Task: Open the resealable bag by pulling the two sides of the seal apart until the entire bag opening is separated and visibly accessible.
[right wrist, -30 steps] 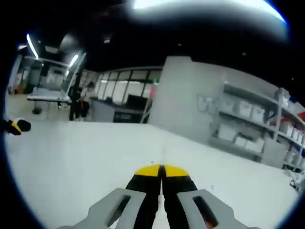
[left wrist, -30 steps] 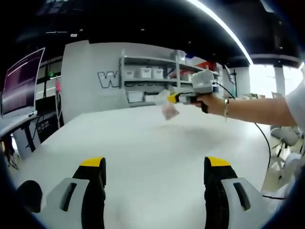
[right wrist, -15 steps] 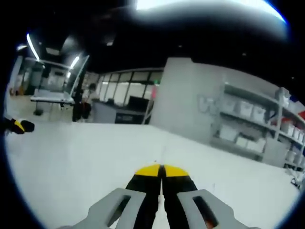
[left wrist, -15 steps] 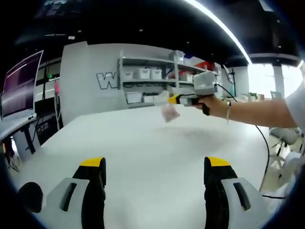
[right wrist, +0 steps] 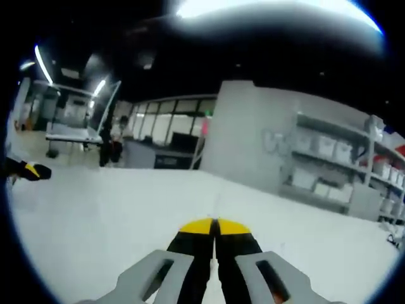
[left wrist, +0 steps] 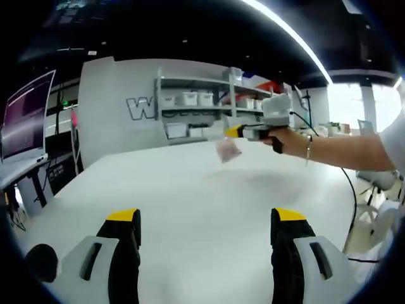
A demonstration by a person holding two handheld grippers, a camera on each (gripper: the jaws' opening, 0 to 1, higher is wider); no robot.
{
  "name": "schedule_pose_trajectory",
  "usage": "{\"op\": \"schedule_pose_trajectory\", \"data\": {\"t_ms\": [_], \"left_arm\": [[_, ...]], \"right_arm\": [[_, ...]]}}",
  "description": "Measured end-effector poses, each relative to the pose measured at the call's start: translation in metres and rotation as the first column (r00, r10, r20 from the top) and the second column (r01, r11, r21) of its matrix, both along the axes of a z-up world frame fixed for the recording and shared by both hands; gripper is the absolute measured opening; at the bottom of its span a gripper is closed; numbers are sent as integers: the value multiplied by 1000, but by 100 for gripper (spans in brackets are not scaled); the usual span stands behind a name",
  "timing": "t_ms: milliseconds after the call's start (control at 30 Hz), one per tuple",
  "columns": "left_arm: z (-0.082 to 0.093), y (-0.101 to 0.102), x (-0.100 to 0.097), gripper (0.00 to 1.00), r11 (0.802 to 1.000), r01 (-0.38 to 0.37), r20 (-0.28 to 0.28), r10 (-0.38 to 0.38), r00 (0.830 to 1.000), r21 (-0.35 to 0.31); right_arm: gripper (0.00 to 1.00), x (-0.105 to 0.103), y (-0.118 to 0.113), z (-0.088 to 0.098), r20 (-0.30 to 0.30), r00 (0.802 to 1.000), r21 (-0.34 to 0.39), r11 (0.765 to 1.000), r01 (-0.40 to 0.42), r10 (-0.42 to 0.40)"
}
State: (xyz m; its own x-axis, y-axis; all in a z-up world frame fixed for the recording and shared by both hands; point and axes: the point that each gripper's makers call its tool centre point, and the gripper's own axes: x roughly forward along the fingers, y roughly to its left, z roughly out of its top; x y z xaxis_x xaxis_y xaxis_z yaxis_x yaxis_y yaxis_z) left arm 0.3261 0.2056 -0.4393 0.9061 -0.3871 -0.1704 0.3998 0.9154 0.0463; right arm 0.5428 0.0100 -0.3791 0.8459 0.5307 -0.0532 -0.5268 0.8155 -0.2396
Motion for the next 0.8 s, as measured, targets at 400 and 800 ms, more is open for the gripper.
{"op": "schedule_pose_trajectory", "data": {"t_ms": [400, 800], "left_arm": [[1, -4, -2, 83, 1000, 9, 3, -9, 1000, 4], [-1, -5, -3, 83, 1000, 10, 1, -10, 1000, 1]], "right_arm": [[0, -7, -6, 3, 8, 1000, 18, 1000, -7, 7], [0, -25, -7, -2, 11, 1000, 36, 999, -25, 25]]}}
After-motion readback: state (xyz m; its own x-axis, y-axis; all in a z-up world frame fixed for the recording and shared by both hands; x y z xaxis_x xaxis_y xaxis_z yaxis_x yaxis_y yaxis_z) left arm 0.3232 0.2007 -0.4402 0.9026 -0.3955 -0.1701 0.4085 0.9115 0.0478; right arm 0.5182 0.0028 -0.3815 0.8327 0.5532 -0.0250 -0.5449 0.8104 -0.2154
